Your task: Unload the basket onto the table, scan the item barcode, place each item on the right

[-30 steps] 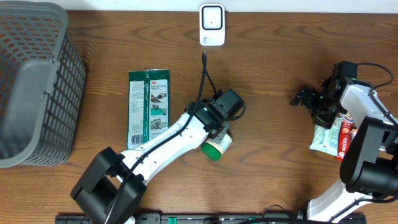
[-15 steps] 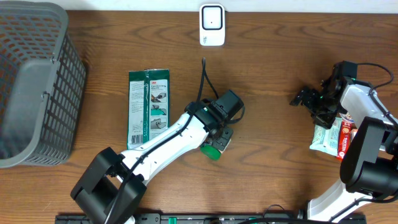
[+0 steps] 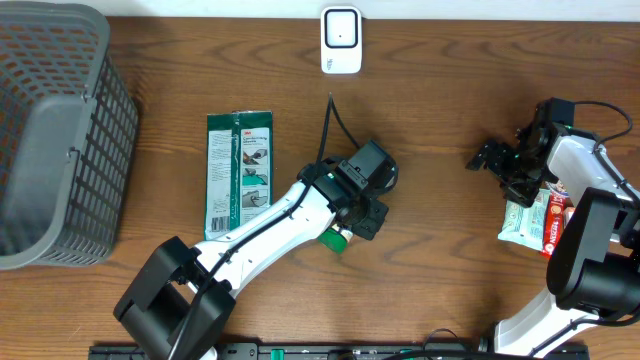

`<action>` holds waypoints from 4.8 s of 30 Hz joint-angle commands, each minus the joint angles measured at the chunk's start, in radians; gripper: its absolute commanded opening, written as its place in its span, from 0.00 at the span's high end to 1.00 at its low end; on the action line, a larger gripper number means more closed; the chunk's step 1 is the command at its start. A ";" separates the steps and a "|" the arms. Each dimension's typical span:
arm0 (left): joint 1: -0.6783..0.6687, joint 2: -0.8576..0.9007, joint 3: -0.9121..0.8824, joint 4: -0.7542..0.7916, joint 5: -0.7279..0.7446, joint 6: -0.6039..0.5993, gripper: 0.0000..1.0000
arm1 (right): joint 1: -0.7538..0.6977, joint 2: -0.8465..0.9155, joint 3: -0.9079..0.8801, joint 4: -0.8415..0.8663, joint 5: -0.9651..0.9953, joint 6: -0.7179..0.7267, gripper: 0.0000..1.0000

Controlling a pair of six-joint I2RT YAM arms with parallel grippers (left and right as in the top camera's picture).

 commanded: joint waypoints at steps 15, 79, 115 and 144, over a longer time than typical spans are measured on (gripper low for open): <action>0.087 -0.037 0.035 -0.114 -0.319 0.005 0.92 | -0.001 -0.025 0.016 -0.002 0.012 -0.013 0.01; 0.085 0.042 -0.007 -0.113 0.094 0.005 0.93 | -0.001 -0.025 0.016 -0.002 0.012 -0.013 0.01; -0.056 0.042 -0.007 -0.019 0.090 0.006 0.92 | -0.001 -0.025 0.016 -0.002 0.012 -0.013 0.01; -0.129 0.025 0.010 0.006 -0.107 0.059 0.92 | 0.000 -0.025 0.016 -0.002 0.009 -0.013 0.01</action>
